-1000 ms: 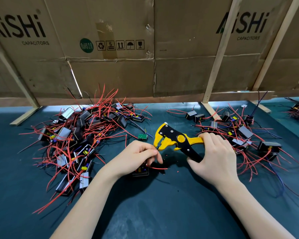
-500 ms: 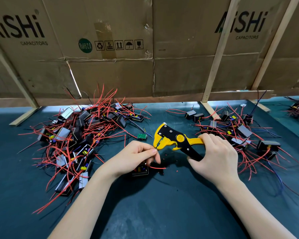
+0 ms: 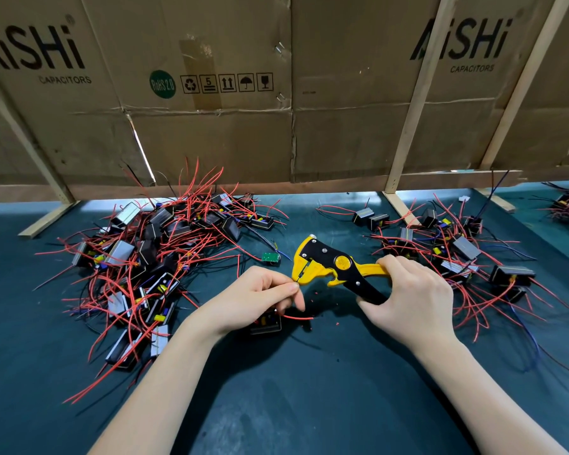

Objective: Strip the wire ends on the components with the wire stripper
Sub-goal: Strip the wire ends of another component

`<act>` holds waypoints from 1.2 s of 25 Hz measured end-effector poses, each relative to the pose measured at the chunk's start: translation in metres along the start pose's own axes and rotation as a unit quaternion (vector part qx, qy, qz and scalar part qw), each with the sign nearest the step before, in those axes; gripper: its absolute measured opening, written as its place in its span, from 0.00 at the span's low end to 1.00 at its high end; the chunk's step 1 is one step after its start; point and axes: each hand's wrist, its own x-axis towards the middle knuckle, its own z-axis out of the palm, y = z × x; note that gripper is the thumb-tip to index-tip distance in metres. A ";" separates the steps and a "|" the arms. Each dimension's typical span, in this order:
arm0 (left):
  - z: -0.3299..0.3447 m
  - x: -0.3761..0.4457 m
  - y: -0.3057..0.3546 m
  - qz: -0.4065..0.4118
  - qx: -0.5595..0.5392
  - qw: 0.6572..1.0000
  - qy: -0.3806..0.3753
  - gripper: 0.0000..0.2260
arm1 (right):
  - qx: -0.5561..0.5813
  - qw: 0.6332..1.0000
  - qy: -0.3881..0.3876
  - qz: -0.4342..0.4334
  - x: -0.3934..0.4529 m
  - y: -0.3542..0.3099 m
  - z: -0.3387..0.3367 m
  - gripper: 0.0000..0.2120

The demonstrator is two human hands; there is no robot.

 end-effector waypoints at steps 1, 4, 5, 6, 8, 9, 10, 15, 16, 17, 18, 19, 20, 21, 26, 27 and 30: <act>0.000 0.000 0.000 -0.002 0.000 1.000 0.000 0.16 | 0.003 1.000 -0.005 0.005 -0.001 0.000 0.000 0.20; -0.001 -0.002 -0.001 -0.007 -0.005 1.000 -0.008 0.16 | 0.004 1.000 -0.012 0.012 -0.001 -0.002 0.000 0.18; -0.002 -0.002 0.000 -0.009 -0.007 1.000 -0.009 0.16 | 0.001 1.000 -0.010 0.011 -0.001 -0.003 -0.001 0.17; -0.002 -0.002 0.000 -0.010 -0.010 1.000 -0.009 0.16 | -0.001 1.000 -0.009 0.013 -0.001 -0.004 -0.002 0.16; -0.003 -0.002 0.002 -0.009 -0.018 1.000 -0.008 0.15 | -0.001 1.000 -0.014 0.022 -0.002 -0.005 -0.002 0.15; -0.004 -0.002 0.003 -0.011 -0.020 1.000 -0.008 0.15 | 0.003 0.999 -0.019 0.027 -0.002 -0.006 -0.002 0.15; -0.005 -0.002 0.003 -0.015 -0.020 1.000 -0.009 0.15 | 0.007 0.999 -0.023 0.032 -0.002 -0.006 -0.002 0.16; -0.007 -0.002 0.003 -0.007 -0.041 0.999 -0.019 0.15 | 0.003 0.999 -0.012 0.044 -0.002 -0.008 0.000 0.17; -0.008 -0.003 0.003 -0.002 -0.040 0.999 -0.027 0.15 | -0.003 0.998 -0.010 0.055 -0.002 -0.008 0.000 0.17; -0.009 -0.005 0.005 0.002 -0.034 0.999 -0.042 0.14 | -0.009 0.997 -0.010 0.076 -0.001 -0.007 0.000 0.18; -0.010 -0.006 0.006 0.005 -0.027 0.998 -0.060 0.14 | -0.016 0.994 -0.014 0.103 0.001 -0.005 -0.001 0.18; -0.009 -0.007 0.007 0.004 -0.022 0.997 -0.071 0.14 | -0.021 0.992 -0.019 0.127 0.002 -0.002 -0.002 0.18; -0.009 -0.007 0.008 0.001 -0.019 0.997 -0.070 0.14 | -0.025 0.989 -0.028 0.140 0.003 0.000 -0.004 0.18; -0.008 -0.006 0.008 -0.004 -0.018 0.998 -0.060 0.15 | -0.026 0.989 -0.037 0.143 0.003 0.001 -0.005 0.18; -0.002 0.000 0.005 -0.031 -0.049 0.998 0.006 0.13 | 0.009 0.990 -0.055 0.126 0.004 -0.002 -0.004 0.18; -0.003 0.000 0.005 -0.027 -0.035 0.999 0.013 0.13 | 0.014 0.990 -0.056 0.126 0.004 -0.002 -0.004 0.19; -0.014 -0.007 0.006 -0.014 -0.013 0.999 -0.051 0.09 | 0.009 0.989 -0.053 0.136 0.003 0.002 -0.004 0.18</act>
